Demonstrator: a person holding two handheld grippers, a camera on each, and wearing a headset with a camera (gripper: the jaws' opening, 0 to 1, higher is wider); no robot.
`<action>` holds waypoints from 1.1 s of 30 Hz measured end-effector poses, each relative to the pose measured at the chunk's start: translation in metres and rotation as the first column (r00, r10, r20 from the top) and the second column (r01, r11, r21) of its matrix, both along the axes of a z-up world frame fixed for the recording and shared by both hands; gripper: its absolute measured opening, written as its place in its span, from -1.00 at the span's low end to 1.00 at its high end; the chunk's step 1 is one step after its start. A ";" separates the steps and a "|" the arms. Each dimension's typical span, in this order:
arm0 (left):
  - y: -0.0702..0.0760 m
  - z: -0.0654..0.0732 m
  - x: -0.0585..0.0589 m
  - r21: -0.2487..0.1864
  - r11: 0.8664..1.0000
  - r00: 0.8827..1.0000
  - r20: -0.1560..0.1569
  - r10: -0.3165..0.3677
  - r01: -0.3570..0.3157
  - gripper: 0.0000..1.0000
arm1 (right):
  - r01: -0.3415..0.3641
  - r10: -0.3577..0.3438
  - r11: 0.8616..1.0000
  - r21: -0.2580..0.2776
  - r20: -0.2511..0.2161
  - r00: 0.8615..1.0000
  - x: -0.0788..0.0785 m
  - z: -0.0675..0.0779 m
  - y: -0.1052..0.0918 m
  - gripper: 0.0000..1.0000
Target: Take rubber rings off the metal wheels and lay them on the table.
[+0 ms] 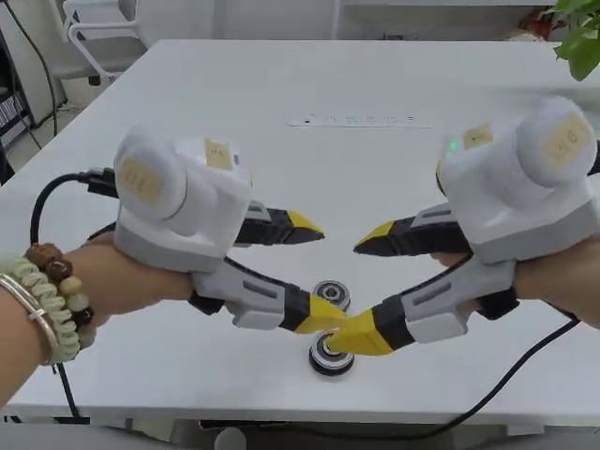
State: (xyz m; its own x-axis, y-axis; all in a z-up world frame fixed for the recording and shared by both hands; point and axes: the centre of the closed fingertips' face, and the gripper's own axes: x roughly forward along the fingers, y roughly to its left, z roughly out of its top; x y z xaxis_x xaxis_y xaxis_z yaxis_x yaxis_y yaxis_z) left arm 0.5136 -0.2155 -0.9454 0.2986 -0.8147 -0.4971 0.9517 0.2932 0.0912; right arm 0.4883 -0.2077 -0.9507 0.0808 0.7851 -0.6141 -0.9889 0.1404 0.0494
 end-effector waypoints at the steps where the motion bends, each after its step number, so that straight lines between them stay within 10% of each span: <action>1: 0.001 -0.009 -0.006 0.024 1.000 0.999 -0.040 -0.008 0.009 0.11 | -0.017 0.017 1.000 -0.008 -0.013 1.000 -0.003 -0.006 -0.001 0.28; 14: 0.000 -0.032 -0.002 0.025 0.999 0.996 -0.081 0.033 -0.031 -0.05 | -0.020 0.009 0.996 -0.082 -0.128 0.992 -0.010 -0.051 -0.011 -0.01; 23: -0.004 -0.048 -0.012 0.012 0.999 0.984 -0.173 0.040 -0.038 -0.23 | 0.013 -0.034 0.991 -0.132 -0.153 0.988 -0.010 -0.071 -0.014 -0.19; 33: -0.007 -0.056 -0.017 0.041 0.999 0.989 -0.146 0.009 -0.003 -0.46 | 0.030 -0.049 0.992 -0.124 -0.149 0.988 -0.007 -0.070 -0.013 -0.42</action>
